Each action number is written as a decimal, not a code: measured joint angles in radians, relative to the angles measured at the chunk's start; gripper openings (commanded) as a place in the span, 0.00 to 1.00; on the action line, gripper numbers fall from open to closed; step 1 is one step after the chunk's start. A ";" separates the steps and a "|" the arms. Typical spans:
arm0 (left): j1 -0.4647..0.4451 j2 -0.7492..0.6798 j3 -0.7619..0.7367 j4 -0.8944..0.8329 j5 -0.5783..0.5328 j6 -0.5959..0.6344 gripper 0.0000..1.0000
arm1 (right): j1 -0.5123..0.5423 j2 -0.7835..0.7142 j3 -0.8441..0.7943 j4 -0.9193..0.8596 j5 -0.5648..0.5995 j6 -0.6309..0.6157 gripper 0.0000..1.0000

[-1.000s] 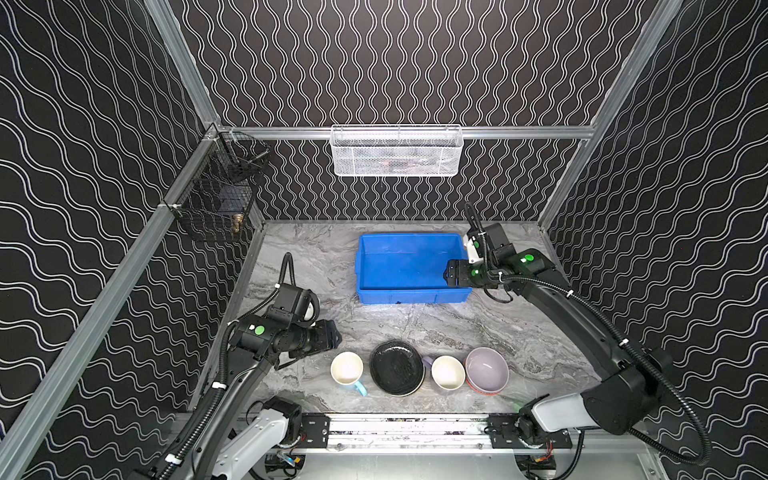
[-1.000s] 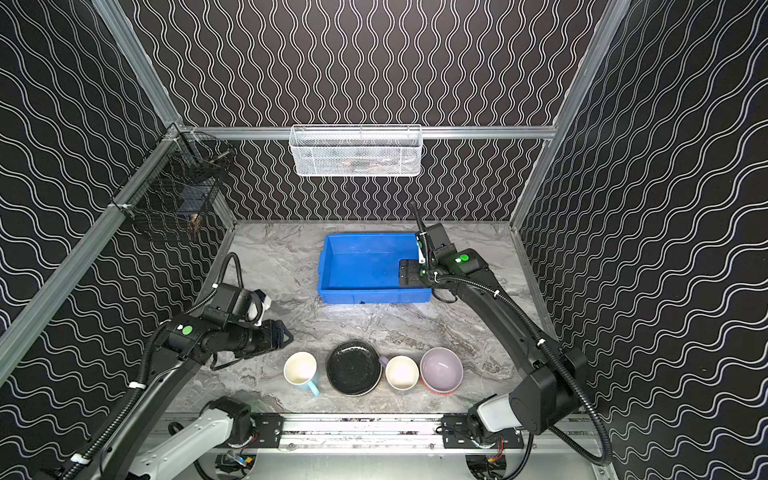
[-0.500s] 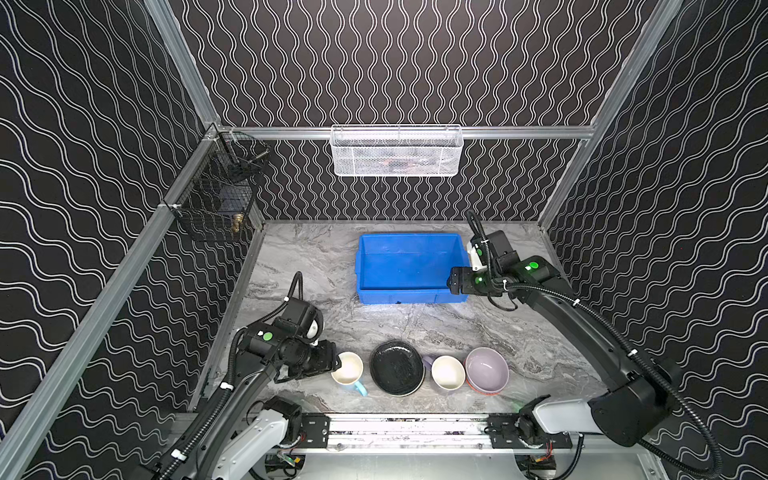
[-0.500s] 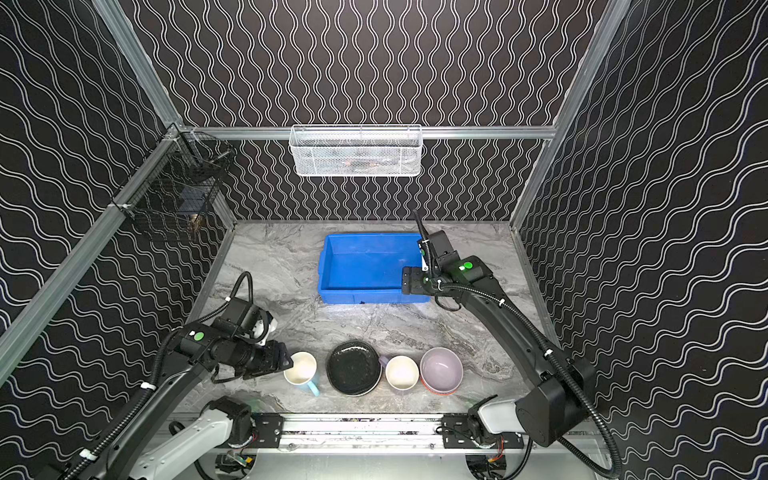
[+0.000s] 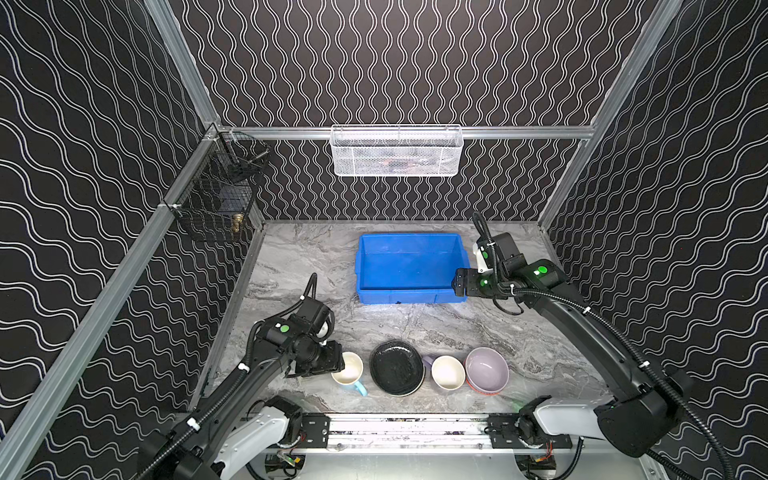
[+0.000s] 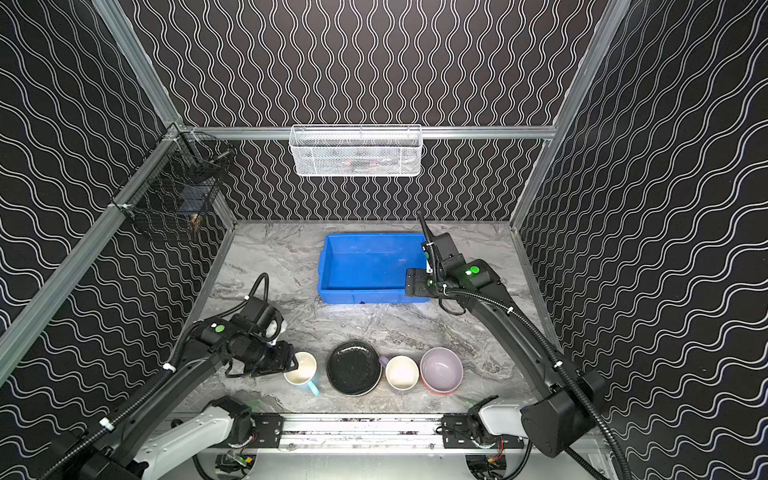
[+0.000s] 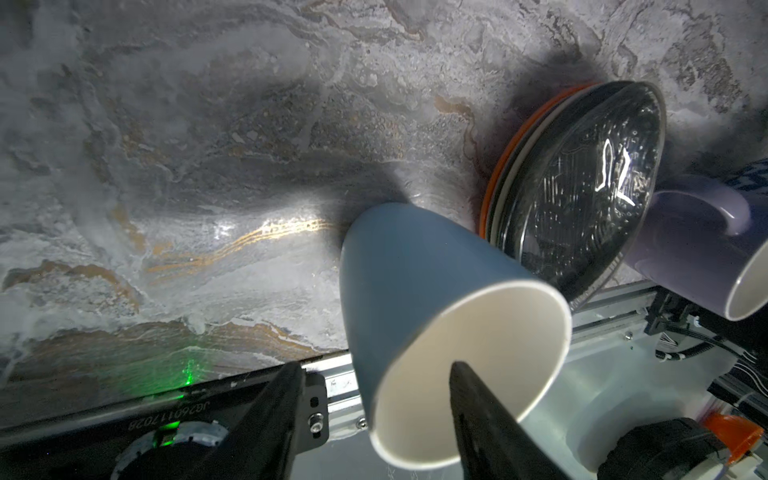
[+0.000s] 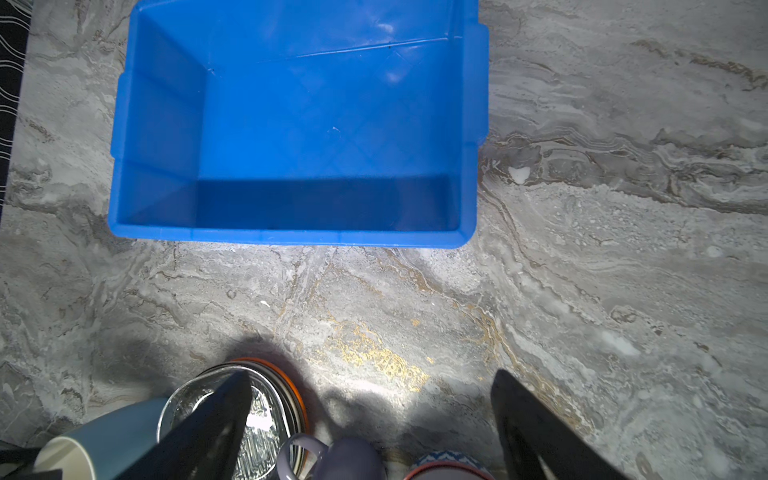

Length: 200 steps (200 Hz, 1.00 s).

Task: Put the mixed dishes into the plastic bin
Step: 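Close the left gripper on the light-blue mug's rim, then lift the light-blue mug with the left gripper and carry it into the bin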

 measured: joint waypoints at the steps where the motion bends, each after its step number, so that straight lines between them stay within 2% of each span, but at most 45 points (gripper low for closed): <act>1: -0.001 0.001 0.000 0.002 0.000 0.000 0.58 | 0.000 0.000 0.000 0.000 0.000 0.000 0.92; 49: -0.042 0.072 -0.025 0.066 -0.045 0.000 0.49 | 0.000 -0.024 -0.009 -0.025 0.020 0.000 0.93; 72: -0.051 0.099 -0.029 0.087 -0.067 -0.001 0.42 | 0.000 -0.034 -0.014 -0.032 0.033 0.000 0.93; 131: -0.061 0.144 -0.031 0.107 -0.080 -0.007 0.19 | 0.000 -0.060 -0.026 -0.040 0.043 0.000 0.93; 159: -0.063 0.159 -0.030 0.109 -0.096 -0.006 0.04 | 0.000 -0.068 -0.037 -0.040 0.043 0.003 0.93; 172: -0.066 0.166 -0.023 0.107 -0.095 -0.006 0.00 | 0.000 -0.071 -0.039 -0.039 0.043 0.004 0.93; 200: -0.067 0.188 0.021 0.072 -0.109 -0.001 0.00 | 0.000 -0.071 -0.040 -0.038 0.040 0.012 0.93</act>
